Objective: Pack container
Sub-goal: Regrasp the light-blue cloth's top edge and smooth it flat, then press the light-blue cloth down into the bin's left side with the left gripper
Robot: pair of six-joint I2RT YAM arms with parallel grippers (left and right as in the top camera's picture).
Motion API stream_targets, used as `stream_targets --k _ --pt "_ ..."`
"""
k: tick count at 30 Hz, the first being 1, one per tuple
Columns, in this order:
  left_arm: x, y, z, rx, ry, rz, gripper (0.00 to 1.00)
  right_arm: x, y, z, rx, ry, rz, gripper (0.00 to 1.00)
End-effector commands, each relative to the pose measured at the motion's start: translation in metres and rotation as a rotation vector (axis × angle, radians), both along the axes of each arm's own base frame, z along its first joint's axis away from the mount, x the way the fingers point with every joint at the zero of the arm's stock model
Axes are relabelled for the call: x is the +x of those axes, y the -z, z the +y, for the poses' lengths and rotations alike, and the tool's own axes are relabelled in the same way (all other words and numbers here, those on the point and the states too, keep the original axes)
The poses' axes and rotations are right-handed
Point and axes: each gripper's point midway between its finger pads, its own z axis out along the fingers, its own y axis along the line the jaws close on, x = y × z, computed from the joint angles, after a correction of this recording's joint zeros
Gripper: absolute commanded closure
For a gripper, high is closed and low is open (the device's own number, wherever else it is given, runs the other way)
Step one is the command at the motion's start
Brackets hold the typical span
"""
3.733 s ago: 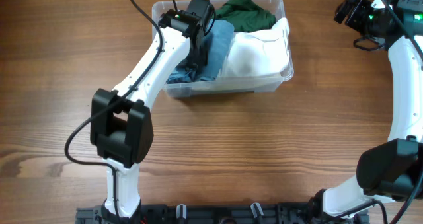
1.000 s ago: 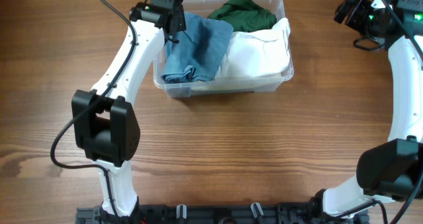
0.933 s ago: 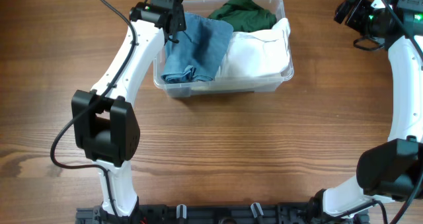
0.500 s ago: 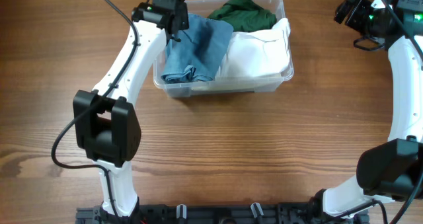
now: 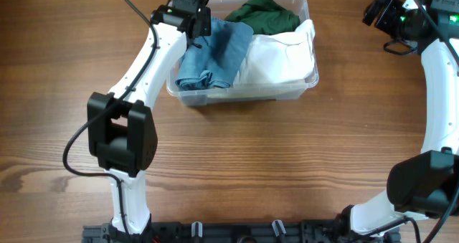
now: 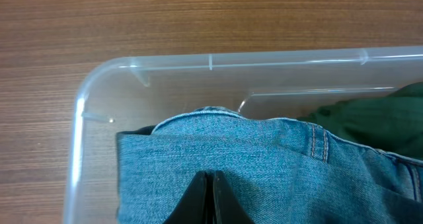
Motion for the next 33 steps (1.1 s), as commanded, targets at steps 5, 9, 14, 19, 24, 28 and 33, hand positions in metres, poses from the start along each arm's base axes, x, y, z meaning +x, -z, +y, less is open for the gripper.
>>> stream_targets --k 5,9,14,19,24,28,33 --pt "-0.004 0.078 0.000 0.042 0.021 0.150 0.95 0.001 0.008 0.000 0.002 0.008 0.017 0.00" --pt "-0.009 0.106 0.007 0.060 0.012 0.209 0.96 0.001 0.008 0.000 0.002 0.007 0.017 0.00" --pt "-0.013 0.126 0.013 0.074 0.003 0.256 0.96 0.001 0.008 0.000 0.003 0.008 0.017 0.00" --pt "-0.010 0.122 0.014 0.076 0.000 0.240 0.96 0.001 0.008 0.000 0.003 0.008 0.017 0.00" --pt "-0.011 0.117 0.013 0.074 0.002 0.235 0.96 0.001 0.008 0.000 0.003 0.008 0.018 0.00" --pt "-0.009 0.097 0.007 0.064 0.010 0.200 0.96 0.001 0.008 0.000 0.002 0.007 0.017 0.00" --pt "-0.006 0.048 0.002 0.036 0.018 0.112 0.95 0.001 0.008 0.000 0.002 0.007 0.018 0.00"
